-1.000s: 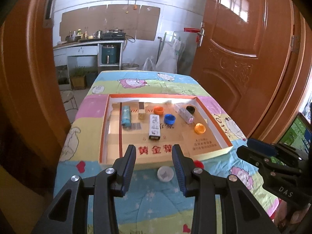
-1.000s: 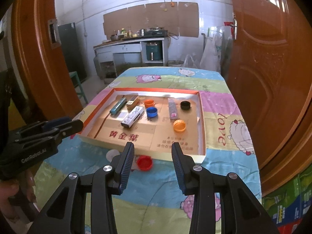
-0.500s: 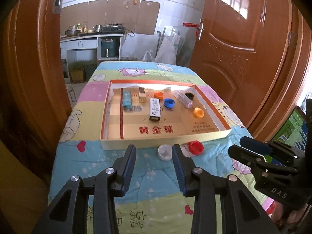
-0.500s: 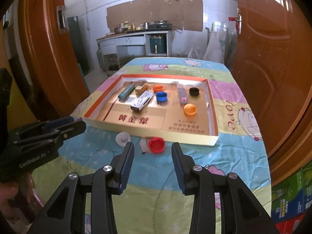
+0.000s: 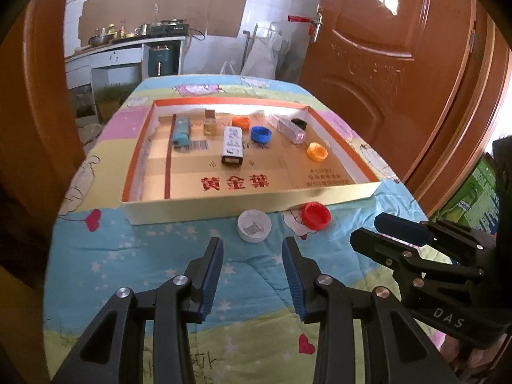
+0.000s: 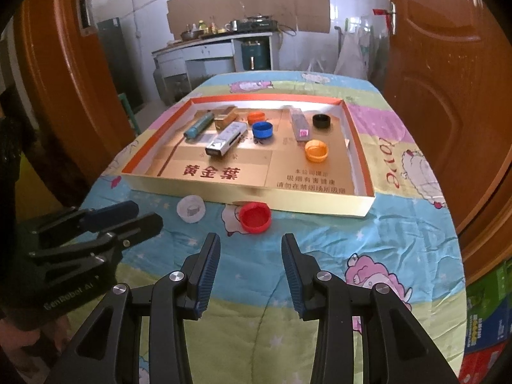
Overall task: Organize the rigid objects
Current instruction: 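Move both tools back out of the tray toward the white container and red cap, then grasp the red cap with the right tool while the left tool grasps the white round container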
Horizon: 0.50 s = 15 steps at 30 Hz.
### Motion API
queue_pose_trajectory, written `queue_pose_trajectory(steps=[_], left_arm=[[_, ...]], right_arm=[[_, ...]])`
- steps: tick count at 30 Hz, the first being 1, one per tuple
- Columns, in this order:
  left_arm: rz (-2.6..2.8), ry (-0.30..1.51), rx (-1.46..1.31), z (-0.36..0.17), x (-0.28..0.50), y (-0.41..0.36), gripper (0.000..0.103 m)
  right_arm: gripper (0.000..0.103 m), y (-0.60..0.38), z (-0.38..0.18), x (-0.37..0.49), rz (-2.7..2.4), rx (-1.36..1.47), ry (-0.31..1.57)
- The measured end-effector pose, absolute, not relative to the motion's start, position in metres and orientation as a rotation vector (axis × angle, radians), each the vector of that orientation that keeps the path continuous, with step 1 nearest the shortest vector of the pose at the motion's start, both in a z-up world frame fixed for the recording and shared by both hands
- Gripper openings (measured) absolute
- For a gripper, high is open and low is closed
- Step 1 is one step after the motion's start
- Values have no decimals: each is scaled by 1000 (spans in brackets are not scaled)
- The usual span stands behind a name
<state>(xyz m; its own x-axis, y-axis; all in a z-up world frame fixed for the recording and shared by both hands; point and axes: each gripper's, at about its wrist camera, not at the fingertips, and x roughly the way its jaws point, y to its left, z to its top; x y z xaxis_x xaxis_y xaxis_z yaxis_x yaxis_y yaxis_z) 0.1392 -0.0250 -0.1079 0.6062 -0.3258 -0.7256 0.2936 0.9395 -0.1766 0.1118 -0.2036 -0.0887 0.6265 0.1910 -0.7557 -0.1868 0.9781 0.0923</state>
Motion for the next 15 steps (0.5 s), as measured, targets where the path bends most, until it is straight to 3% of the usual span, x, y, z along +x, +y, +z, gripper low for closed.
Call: queue_pose_trajectory(steps=[15], left_arm=[[-354,897,-16,-129,166,-39,38]], right_arm=[[41,-199,-112,139,230,-8,911]])
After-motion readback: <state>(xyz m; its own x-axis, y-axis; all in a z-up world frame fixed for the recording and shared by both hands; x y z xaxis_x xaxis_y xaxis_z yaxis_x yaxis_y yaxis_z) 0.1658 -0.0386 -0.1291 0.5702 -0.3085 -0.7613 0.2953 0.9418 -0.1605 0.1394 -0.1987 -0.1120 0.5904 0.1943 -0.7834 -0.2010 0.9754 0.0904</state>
